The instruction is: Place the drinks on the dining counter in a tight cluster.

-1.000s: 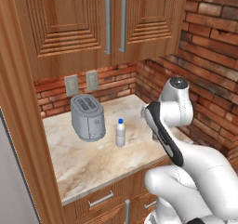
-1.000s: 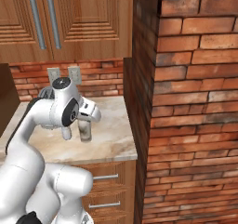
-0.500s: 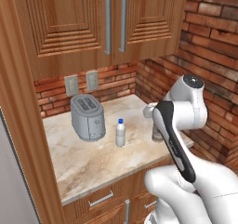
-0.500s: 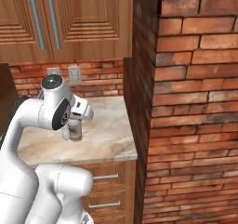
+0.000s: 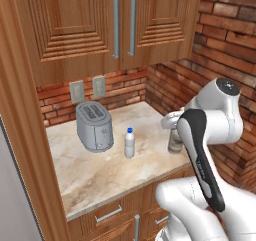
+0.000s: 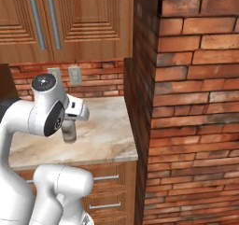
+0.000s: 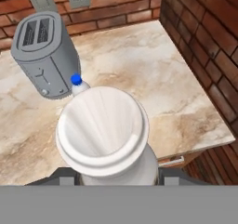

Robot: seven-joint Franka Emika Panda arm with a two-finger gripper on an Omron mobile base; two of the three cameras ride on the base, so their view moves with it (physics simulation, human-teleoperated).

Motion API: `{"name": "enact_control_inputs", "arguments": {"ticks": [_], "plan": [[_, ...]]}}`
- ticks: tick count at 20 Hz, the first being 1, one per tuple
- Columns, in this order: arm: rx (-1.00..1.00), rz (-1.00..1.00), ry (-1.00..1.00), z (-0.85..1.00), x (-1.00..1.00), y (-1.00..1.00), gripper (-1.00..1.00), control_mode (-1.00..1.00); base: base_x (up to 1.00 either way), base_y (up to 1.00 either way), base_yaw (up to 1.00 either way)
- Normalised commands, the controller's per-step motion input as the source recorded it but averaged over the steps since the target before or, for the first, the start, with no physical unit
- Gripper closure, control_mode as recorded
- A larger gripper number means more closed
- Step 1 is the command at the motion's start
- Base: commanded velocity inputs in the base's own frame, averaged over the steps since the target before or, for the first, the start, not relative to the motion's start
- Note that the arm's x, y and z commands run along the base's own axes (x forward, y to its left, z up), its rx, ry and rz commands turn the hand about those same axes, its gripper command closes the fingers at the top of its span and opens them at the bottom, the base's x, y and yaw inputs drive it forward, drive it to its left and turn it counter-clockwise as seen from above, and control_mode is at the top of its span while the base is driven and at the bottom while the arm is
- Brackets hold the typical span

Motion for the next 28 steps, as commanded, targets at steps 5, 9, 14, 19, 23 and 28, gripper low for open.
{"name": "enact_control_inputs", "arguments": {"ticks": [5,9,14,19,23,28], "plan": [[0.0,0.06,-0.02,0.04,-0.22,0.0,1.0,-1.0,0.0,0.0,0.0],[0.0,0.0,0.0,0.0,0.0,0.0,1.0,-1.0,0.0,0.0,0.0],[0.0,0.0,0.0,0.0,0.0,0.0,1.0,-1.0,0.0,0.0,0.0],[0.0,0.0,0.0,0.0,0.0,0.0,1.0,1.0,-0.54,0.0,-0.01],[0.0,0.0,0.0,0.0,0.0,0.0,1.0,1.0,-1.0,0.0,0.0],[0.0,0.0,0.0,0.0,0.0,0.0,1.0,1.0,-0.99,0.0,-0.01]]}}
